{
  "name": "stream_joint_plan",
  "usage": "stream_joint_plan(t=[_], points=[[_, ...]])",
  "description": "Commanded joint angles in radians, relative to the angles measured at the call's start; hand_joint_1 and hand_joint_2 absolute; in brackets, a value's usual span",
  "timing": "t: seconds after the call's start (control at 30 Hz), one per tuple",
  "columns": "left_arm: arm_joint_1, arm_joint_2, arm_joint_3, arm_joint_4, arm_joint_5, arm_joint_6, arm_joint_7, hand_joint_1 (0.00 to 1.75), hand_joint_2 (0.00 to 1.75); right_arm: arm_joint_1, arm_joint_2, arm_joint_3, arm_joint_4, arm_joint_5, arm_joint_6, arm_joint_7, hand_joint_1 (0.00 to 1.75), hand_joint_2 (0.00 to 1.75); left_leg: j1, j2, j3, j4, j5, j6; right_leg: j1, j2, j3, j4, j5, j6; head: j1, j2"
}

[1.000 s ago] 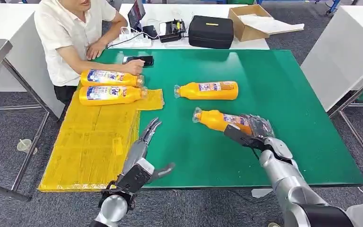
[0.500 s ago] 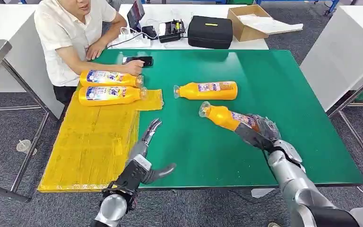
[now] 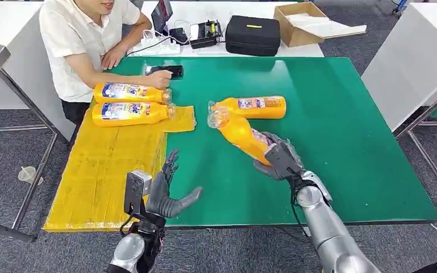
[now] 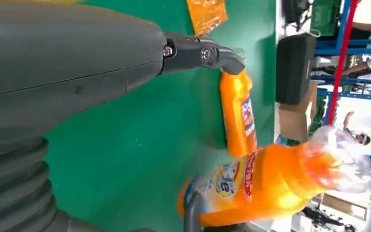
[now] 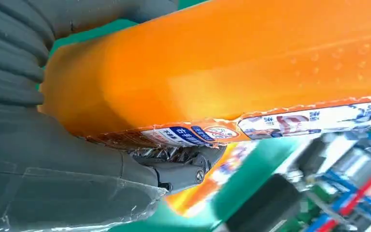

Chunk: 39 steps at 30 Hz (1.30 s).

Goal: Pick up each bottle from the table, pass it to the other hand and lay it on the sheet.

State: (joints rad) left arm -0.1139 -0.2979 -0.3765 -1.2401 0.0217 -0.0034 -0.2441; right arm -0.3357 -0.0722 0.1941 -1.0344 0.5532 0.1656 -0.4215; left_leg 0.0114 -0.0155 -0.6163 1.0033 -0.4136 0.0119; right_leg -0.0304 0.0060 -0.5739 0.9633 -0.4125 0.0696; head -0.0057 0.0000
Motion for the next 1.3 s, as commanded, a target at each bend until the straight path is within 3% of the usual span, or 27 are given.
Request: stream_joint_plan(t=[0.03,0.17,0.43,0.93,1.3], points=[[-0.016,-0.025,-0.012,0.004,0.0,0.0,-0.01,0.0,1.75,0.033,0.083,0.123,-0.139,-0.03,-0.011,0.018,1.75,1.75,0.0,0.002,0.0,0.001,-0.001,0.0,0.001,0.001,0.0,0.0,-0.001,-0.003,0.0,0.0],[-0.017,-0.025,-0.01,0.01,-0.002,0.003,-0.013,0.0,1.75,0.03,0.073,0.123,-0.138,-0.035,-0.013,0.019,1.75,1.75,0.0,0.001,-0.002,0.001,-0.001,0.0,0.001,0.0,-0.002,0.0,-0.001,-0.003,0.0,0.0],[-0.064,-0.051,0.003,0.039,-0.009,0.03,-0.065,0.0,1.75,0.058,0.145,0.209,-0.154,-0.041,-0.011,0.019,1.75,1.75,0.001,0.003,-0.001,0.001,-0.002,0.0,0.001,0.001,-0.002,0.001,-0.002,-0.005,0.0,0.0],[-0.072,-0.051,-0.018,-0.031,0.133,0.087,-0.111,0.0,1.75,0.092,0.139,0.329,-0.201,-0.021,-0.016,0.02,1.75,1.75,0.001,0.0,-0.004,0.001,-0.001,0.0,0.001,-0.002,-0.005,0.001,-0.001,-0.003,0.0,0.0],[-0.073,-0.047,-0.057,-0.028,0.319,-0.017,-0.075,0.0,1.75,0.037,0.14,0.327,-0.108,-0.053,-0.011,0.02,1.75,1.75,0.001,0.001,-0.002,0.002,-0.002,0.0,0.001,-0.001,-0.002,0.001,-0.002,-0.004,0.0,0.0]])
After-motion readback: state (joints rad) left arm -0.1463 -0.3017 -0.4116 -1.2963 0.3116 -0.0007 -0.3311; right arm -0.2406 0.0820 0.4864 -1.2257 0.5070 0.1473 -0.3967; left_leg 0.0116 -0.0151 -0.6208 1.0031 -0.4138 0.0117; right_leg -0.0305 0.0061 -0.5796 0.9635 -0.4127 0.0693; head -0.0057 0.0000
